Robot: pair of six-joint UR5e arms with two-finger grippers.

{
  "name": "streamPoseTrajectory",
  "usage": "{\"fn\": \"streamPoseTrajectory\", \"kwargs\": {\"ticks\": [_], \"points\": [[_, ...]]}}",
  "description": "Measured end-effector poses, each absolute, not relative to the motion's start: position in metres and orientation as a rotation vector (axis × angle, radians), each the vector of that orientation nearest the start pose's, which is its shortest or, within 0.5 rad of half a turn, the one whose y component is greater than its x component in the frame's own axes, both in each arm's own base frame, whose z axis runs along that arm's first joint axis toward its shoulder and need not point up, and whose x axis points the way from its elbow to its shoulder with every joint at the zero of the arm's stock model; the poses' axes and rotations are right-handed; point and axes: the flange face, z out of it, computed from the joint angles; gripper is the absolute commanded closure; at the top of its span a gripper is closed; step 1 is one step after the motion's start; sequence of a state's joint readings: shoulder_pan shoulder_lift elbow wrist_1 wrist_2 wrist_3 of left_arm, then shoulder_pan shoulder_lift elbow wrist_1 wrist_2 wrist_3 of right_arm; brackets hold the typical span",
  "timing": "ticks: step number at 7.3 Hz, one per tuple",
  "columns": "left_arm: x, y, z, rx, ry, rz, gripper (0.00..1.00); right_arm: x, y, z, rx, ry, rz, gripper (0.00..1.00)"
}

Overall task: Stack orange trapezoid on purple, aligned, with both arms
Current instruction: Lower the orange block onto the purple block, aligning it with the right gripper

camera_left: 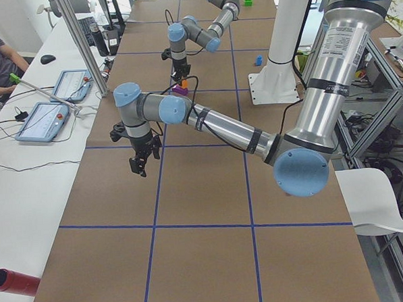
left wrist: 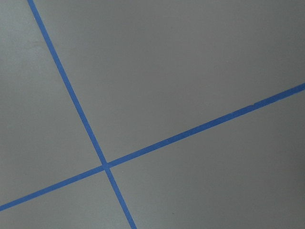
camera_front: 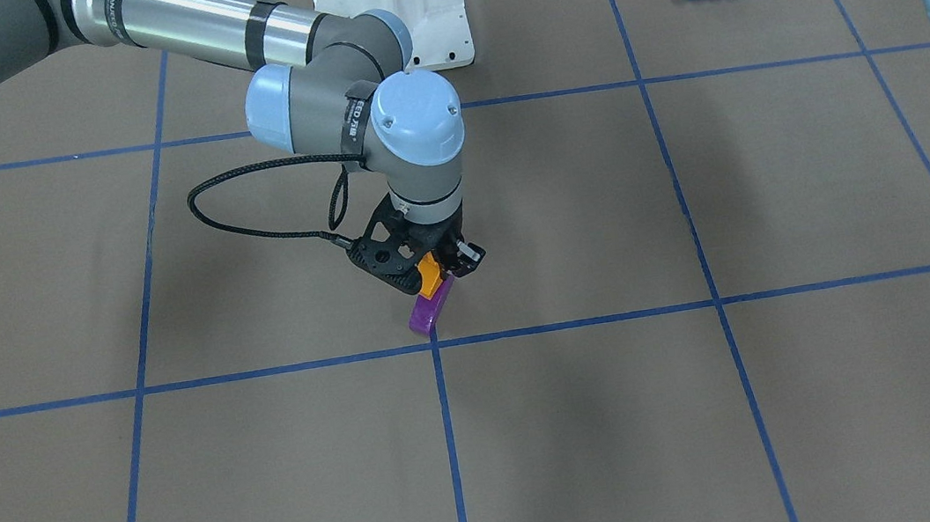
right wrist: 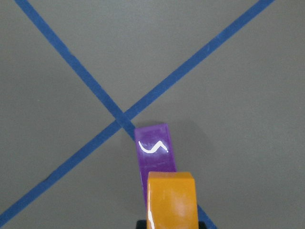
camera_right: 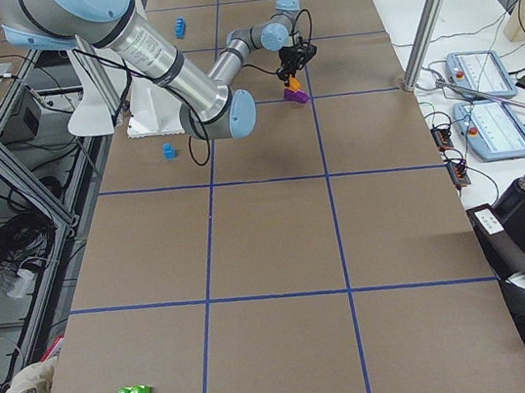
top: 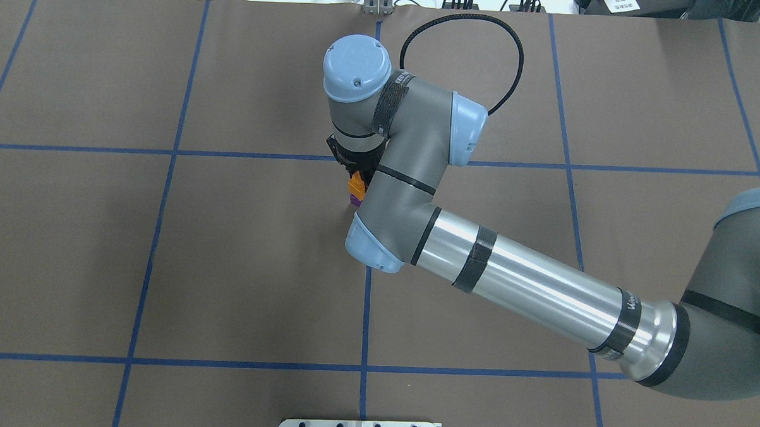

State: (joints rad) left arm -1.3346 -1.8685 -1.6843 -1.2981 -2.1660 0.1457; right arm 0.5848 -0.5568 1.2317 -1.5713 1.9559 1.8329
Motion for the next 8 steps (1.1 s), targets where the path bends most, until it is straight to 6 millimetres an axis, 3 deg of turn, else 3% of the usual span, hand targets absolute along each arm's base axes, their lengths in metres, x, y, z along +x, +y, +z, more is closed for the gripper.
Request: {"fn": "streamPoseTrajectory", "kwargs": {"ticks": [8], "points": [[0.0648, -0.5963, 0.4830, 0.101, 0.604, 0.409, 0.00, -0.6244, -0.5207, 0.1602, -0.225, -0.716, 0.657, 1.00]]}}
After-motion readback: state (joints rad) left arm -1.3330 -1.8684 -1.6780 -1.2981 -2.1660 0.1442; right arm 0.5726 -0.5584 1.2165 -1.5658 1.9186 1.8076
